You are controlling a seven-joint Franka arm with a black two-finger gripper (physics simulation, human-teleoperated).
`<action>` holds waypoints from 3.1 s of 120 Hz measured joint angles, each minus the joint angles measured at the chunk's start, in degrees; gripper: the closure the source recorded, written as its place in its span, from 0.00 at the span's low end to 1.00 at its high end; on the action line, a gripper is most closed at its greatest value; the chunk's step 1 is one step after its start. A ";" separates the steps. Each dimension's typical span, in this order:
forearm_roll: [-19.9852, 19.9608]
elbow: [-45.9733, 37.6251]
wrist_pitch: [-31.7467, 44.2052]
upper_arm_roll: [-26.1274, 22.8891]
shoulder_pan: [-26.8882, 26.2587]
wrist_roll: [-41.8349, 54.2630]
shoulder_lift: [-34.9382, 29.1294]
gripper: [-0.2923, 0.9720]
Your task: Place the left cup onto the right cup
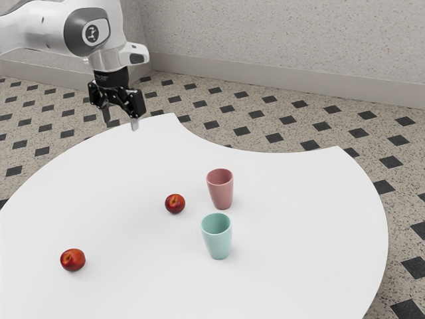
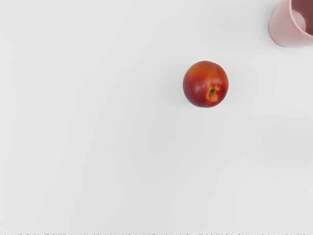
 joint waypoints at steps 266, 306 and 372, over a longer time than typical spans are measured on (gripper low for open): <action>7.52 37.61 -0.42 -7.43 -6.86 -24.63 41.68 0.23; 7.81 33.82 2.07 -7.65 -6.65 -26.49 43.91 0.23; 8.98 33.23 5.05 -7.73 -7.02 -27.86 44.41 0.70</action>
